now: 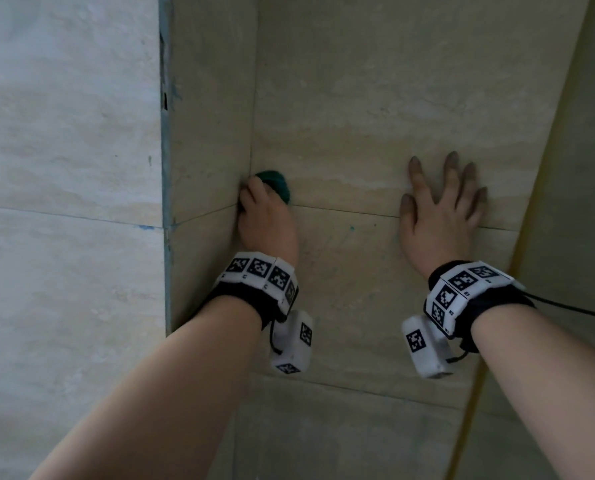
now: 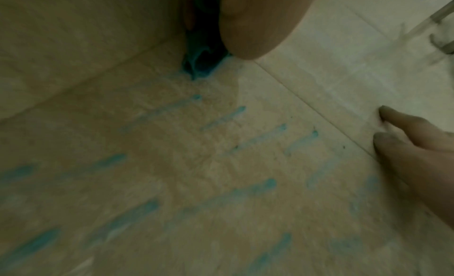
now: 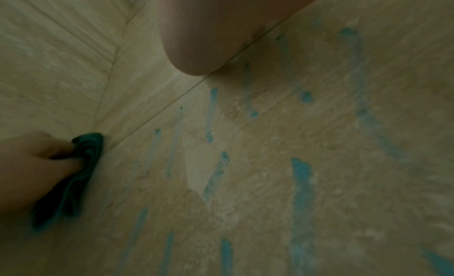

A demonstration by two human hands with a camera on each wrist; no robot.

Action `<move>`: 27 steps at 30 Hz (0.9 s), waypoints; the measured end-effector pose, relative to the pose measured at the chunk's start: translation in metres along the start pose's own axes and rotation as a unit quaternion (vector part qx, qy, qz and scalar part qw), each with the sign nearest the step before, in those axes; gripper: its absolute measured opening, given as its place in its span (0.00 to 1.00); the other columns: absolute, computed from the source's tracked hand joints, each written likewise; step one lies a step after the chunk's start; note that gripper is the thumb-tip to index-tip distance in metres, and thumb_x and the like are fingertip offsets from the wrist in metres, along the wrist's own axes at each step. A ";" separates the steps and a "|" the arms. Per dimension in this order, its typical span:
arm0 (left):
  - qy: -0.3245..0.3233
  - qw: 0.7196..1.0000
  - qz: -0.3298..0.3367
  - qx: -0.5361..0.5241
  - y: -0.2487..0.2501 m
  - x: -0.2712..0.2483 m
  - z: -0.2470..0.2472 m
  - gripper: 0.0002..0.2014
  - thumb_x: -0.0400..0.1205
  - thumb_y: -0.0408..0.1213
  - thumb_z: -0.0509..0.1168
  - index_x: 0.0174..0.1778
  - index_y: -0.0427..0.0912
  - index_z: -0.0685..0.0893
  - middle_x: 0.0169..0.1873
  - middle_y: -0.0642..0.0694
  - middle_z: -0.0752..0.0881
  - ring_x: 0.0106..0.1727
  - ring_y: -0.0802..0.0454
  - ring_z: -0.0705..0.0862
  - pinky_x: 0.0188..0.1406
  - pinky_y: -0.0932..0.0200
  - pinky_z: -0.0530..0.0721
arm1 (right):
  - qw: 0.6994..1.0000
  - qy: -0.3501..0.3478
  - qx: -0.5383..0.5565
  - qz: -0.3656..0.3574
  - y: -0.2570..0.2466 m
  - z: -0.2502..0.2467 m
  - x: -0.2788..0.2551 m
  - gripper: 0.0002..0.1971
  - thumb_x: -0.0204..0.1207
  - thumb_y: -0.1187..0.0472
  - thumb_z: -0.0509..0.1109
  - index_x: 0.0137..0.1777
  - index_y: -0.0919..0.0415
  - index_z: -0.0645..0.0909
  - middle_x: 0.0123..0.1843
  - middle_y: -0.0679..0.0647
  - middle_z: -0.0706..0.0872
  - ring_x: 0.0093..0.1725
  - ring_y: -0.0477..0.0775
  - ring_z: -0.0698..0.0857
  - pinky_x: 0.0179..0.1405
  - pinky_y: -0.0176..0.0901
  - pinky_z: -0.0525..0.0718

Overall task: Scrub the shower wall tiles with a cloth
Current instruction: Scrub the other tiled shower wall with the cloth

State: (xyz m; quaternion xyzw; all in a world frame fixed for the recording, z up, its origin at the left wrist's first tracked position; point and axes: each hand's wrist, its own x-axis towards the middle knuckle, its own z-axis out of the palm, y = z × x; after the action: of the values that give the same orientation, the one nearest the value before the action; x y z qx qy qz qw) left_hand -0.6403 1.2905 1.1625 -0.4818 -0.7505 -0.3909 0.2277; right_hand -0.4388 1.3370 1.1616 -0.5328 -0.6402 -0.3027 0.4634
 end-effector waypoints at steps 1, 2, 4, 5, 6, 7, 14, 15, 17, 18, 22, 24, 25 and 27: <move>-0.005 1.000 0.009 -0.015 0.003 0.004 -0.003 0.23 0.75 0.26 0.48 0.59 0.28 0.84 0.54 0.38 0.84 0.48 0.44 0.84 0.28 0.61 0.79 | 1.000 -0.002 0.001 0.001 0.000 0.000 0.000 0.27 0.84 0.49 0.48 0.83 0.42 0.54 0.85 0.62 0.49 0.83 0.69 0.46 0.78 0.69 0.42; 0.003 1.000 0.006 -0.021 0.007 0.009 -0.005 0.25 0.77 0.26 0.45 0.64 0.27 0.81 0.59 0.37 0.82 0.53 0.43 0.83 0.32 0.60 0.81 | 1.000 -0.004 0.003 0.001 -0.001 0.001 -0.001 0.27 0.83 0.49 0.48 0.83 0.42 0.54 0.85 0.62 0.49 0.83 0.69 0.46 0.79 0.69 0.42; 0.024 0.999 0.004 -0.021 0.011 0.016 -0.006 0.23 0.82 0.24 0.47 0.73 0.26 0.71 0.67 0.35 0.75 0.63 0.40 0.78 0.45 0.57 0.82 | 1.000 -0.005 0.002 0.002 -0.001 0.000 -0.001 0.27 0.83 0.49 0.48 0.83 0.42 0.54 0.85 0.62 0.49 0.83 0.69 0.46 0.79 0.69 0.42; 0.029 0.999 0.010 -0.019 0.011 0.018 -0.005 0.23 0.82 0.24 0.49 0.74 0.26 0.70 0.68 0.36 0.75 0.64 0.40 0.78 0.48 0.57 0.82 | 1.000 -0.006 0.003 0.002 -0.001 0.000 -0.001 0.27 0.83 0.48 0.47 0.83 0.42 0.55 0.86 0.61 0.49 0.83 0.68 0.46 0.79 0.69 0.42; 0.039 0.999 0.023 -0.017 0.010 0.019 -0.004 0.23 0.81 0.24 0.49 0.72 0.27 0.73 0.65 0.36 0.78 0.60 0.40 0.80 0.45 0.57 0.82 | 1.000 -0.009 0.006 0.003 0.000 -0.002 0.000 0.27 0.82 0.47 0.47 0.83 0.41 0.55 0.86 0.61 0.49 0.83 0.68 0.46 0.79 0.68 0.42; 0.056 0.998 0.027 0.006 0.009 0.018 -0.002 0.24 0.78 0.25 0.49 0.68 0.29 0.79 0.58 0.38 0.83 0.52 0.42 0.83 0.39 0.58 0.82 | 1.000 -0.013 0.007 0.004 0.002 -0.003 0.000 0.28 0.82 0.46 0.47 0.83 0.41 0.56 0.86 0.60 0.49 0.83 0.67 0.46 0.79 0.68 0.42; 0.065 0.979 0.193 0.008 0.027 -0.001 0.006 0.27 0.75 0.27 0.57 0.72 0.30 0.76 0.55 0.39 0.83 0.49 0.44 0.83 0.42 0.56 0.82 | 0.997 0.003 0.048 0.053 0.000 -0.020 0.032 0.28 0.83 0.44 0.55 0.83 0.41 0.56 0.86 0.55 0.47 0.83 0.64 0.44 0.79 0.63 0.40; 0.061 0.976 0.210 0.000 0.030 0.000 0.006 0.27 0.72 0.25 0.60 0.71 0.30 0.77 0.54 0.37 0.84 0.48 0.42 0.83 0.40 0.54 0.82 | 0.996 0.006 0.059 0.071 0.001 -0.023 0.040 0.29 0.83 0.44 0.56 0.83 0.41 0.56 0.86 0.55 0.46 0.84 0.64 0.43 0.79 0.63 0.40; 0.045 0.966 0.252 -0.043 0.038 0.000 0.007 0.31 0.72 0.22 0.65 0.74 0.29 0.73 0.59 0.34 0.81 0.53 0.36 0.81 0.44 0.49 0.82 | 0.992 0.006 0.077 0.096 0.003 -0.029 0.054 0.30 0.81 0.43 0.57 0.83 0.39 0.55 0.86 0.54 0.44 0.84 0.63 0.41 0.79 0.64 0.40; 0.051 0.956 0.286 -0.053 0.044 0.000 0.007 0.32 0.75 0.23 0.65 0.77 0.29 0.68 0.64 0.33 0.78 0.57 0.35 0.78 0.48 0.48 0.80 | 0.992 0.003 0.081 0.100 0.005 -0.031 0.058 0.30 0.81 0.42 0.58 0.83 0.39 0.55 0.86 0.53 0.44 0.84 0.63 0.40 0.79 0.64 0.39; 0.047 0.893 0.444 -0.058 0.061 -0.016 0.027 0.26 0.78 0.30 0.52 0.74 0.32 0.74 0.66 0.36 0.74 0.58 0.40 0.70 0.48 0.47 0.83 | 0.994 -0.012 0.071 0.088 0.009 -0.030 0.054 0.31 0.82 0.40 0.55 0.83 0.38 0.51 0.86 0.52 0.39 0.84 0.62 0.37 0.79 0.63 0.37; 0.068 0.856 0.511 -0.048 0.062 -0.026 0.047 0.26 0.74 0.33 0.50 0.64 0.34 0.84 0.59 0.40 0.72 0.51 0.43 0.70 0.38 0.52 0.83 | 0.994 -0.014 0.065 0.081 0.010 -0.030 0.053 0.31 0.83 0.40 0.54 0.84 0.38 0.49 0.86 0.52 0.39 0.84 0.62 0.37 0.80 0.62 0.36; 0.084 0.835 0.541 -0.043 0.061 -0.030 0.057 0.26 0.74 0.33 0.50 0.62 0.35 0.86 0.58 0.41 0.71 0.50 0.44 0.70 0.39 0.52 0.81 | 0.995 -0.016 0.061 0.080 0.010 -0.030 0.052 0.31 0.83 0.40 0.54 0.84 0.39 0.49 0.86 0.53 0.39 0.84 0.62 0.37 0.80 0.61 0.37; 0.110 0.800 0.589 -0.030 0.056 -0.032 0.058 0.24 0.75 0.32 0.50 0.61 0.37 0.87 0.57 0.42 0.75 0.49 0.45 0.70 0.44 0.54 0.73 | 0.995 -0.019 0.053 0.079 0.011 -0.030 0.049 0.30 0.83 0.40 0.53 0.84 0.39 0.49 0.86 0.53 0.39 0.84 0.61 0.37 0.80 0.61 0.37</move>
State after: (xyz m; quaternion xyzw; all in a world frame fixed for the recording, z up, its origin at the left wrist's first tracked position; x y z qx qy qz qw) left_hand -0.5738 1.3321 1.1258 -0.7915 -0.2797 -0.2538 0.4805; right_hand -0.4203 1.3334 1.2169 -0.5620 -0.6197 -0.2207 0.5014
